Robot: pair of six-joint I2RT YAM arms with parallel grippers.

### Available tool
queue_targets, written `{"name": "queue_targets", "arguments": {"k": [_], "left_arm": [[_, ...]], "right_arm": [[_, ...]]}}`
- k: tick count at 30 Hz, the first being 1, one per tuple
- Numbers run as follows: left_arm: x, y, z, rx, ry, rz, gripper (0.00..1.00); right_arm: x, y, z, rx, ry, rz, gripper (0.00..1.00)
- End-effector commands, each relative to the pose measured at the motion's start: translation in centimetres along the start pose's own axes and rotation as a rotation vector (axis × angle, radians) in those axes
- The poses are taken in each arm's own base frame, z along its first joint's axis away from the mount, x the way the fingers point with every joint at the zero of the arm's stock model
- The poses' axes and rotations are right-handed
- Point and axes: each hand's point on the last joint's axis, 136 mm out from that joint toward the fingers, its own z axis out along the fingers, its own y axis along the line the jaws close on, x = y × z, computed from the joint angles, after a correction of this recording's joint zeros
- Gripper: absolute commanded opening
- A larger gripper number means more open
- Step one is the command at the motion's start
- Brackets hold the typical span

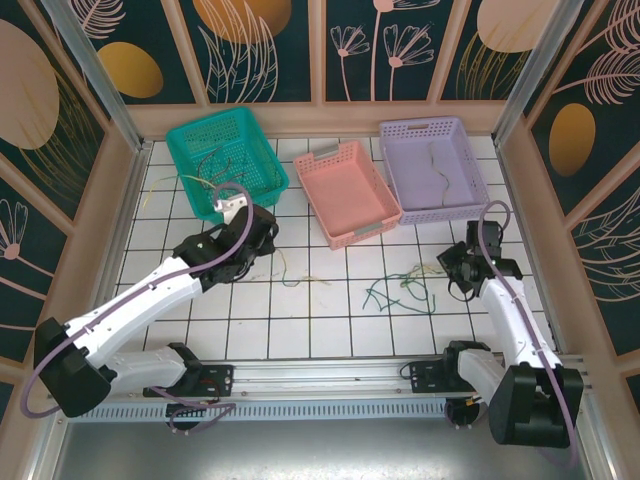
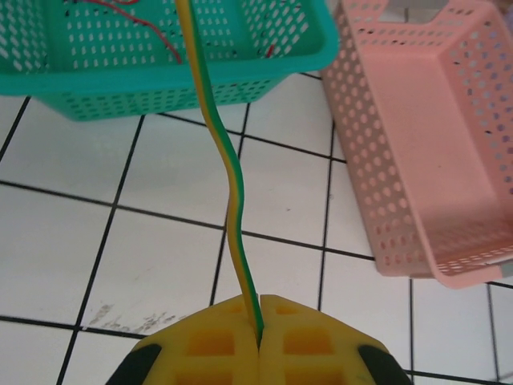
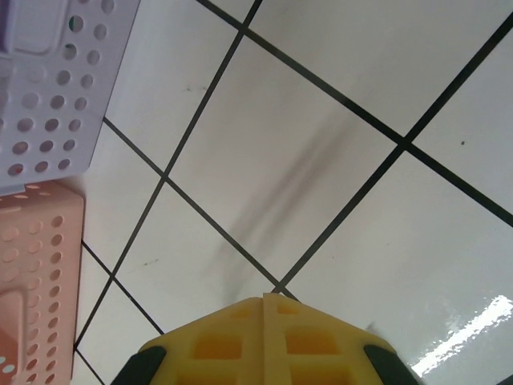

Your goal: Untangle the cables

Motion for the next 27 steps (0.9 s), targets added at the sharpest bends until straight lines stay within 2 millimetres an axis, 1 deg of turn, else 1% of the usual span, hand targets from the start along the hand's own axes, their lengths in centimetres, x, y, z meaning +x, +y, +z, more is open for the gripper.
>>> {"name": "queue_targets", "arguments": {"k": [1,2,4,5,6,7,9,13,15,17,19,21,22,23,27], "left_arm": [[-2.4,-3.2,-1.7,0.142,-0.043,0.073,0.00],[-2.7,-4.1,-2.2,0.186,-0.048,0.104,0.00],[-3.4,-5.7,-3.3,0.273,-0.067,0.146,0.00],[-4.0,-6.7,-4.1,0.323,-0.081,0.167,0.00],[-4.4,-7.6,-4.8,0.369,-0.095,0.185,0.00],[-5.0,-8.7,-5.7,0.424,-0.111,0.208,0.00],[-5.8,-10.8,-7.2,0.529,-0.135,0.251,0.00],[-6.6,-14.9,-9.9,0.726,-0.166,0.353,0.00],[-7.0,-16.5,-11.1,0.805,-0.177,0.399,0.00],[-7.3,-18.2,-12.1,0.882,-0.191,0.445,0.00],[-7.6,-19.4,-12.7,0.928,-0.203,0.475,0.00],[-7.9,-20.6,-12.8,0.956,-0.205,0.505,0.00],[-8.1,-21.1,-12.5,0.958,-0.199,0.516,0.00],[-8.5,-21.7,-12.6,0.963,-0.201,0.518,0.00],[-9.7,-24.1,-12.5,1.001,-0.176,0.495,0.00]], "right_arm": [[-0.3,1.0,-0.1,-0.045,-0.001,-0.049,0.19],[-0.6,1.9,-0.6,-0.077,-0.009,-0.072,0.30],[-1.1,3.6,-1.8,-0.129,-0.032,-0.126,0.44],[-1.3,4.6,-2.6,-0.152,-0.042,-0.159,0.48],[-1.3,5.5,-3.2,-0.168,-0.043,-0.191,0.49],[-1.3,6.4,-4.0,-0.180,-0.044,-0.221,0.50],[-0.7,8.5,-5.5,-0.226,-0.028,-0.283,0.51],[1.3,13.3,-9.5,-0.351,-0.051,-0.443,0.52],[2.1,15.8,-11.8,-0.464,-0.064,-0.506,0.52],[2.9,18.5,-14.5,-0.628,-0.061,-0.545,0.52],[3.6,20.9,-17.1,-0.781,-0.051,-0.578,0.52],[4.7,22.9,-19.5,-0.919,-0.024,-0.623,0.53],[5.3,23.9,-20.5,-0.972,-0.008,-0.649,0.53],[5.7,24.7,-21.3,-1.014,-0.001,-0.672,0.54],[8.5,27.5,-23.1,-1.110,0.058,-0.808,0.55]]}}
